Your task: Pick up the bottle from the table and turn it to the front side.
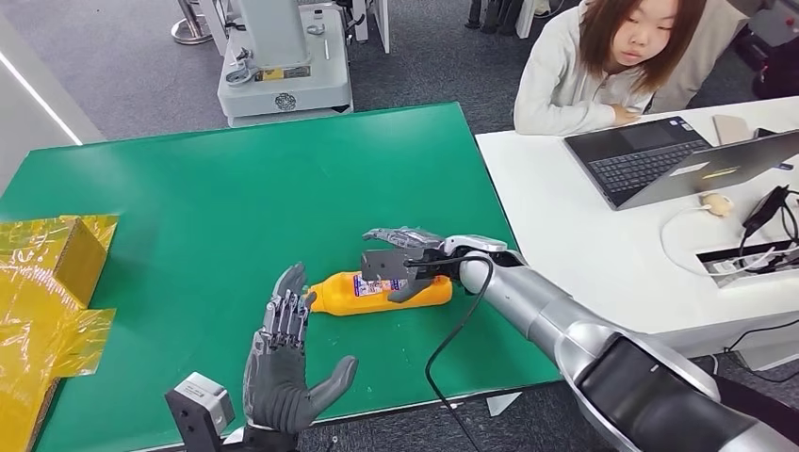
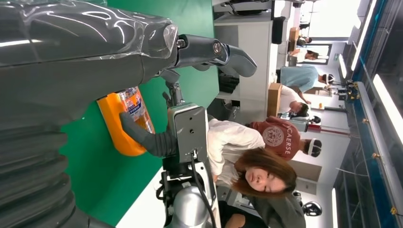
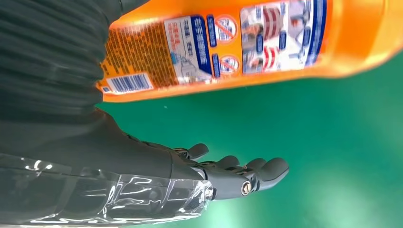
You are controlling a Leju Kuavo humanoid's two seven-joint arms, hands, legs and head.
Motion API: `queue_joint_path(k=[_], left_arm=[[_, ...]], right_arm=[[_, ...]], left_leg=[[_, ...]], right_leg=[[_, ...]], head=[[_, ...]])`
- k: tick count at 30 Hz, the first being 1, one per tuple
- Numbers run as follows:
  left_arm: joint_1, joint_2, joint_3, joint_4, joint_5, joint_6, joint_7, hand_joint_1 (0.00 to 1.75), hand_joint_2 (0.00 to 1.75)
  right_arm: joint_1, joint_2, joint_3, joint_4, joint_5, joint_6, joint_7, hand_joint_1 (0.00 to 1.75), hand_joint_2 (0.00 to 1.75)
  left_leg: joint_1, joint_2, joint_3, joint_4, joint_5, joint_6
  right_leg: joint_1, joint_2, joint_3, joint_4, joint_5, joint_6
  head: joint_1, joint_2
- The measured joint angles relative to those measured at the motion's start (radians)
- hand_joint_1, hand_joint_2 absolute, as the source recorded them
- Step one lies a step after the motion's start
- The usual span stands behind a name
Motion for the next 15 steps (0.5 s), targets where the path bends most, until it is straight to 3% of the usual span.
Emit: queue_joint_path(k=[15], left_arm=[[0.037,0.020,0.016,-0.031,-0.003,0.012,0.033,0.00,1.75]], right_arm=[[-0.120,0.028,0.191,0.046,-0.172,0.188,0.037,0.00,1.75]], left_leg=[[0.000,0.000,0.000,0.000,0.000,0.000]], right_leg=[[0.000,0.000,0.000,0.001,0.000,0.000]], head=[[0.000,0.000]])
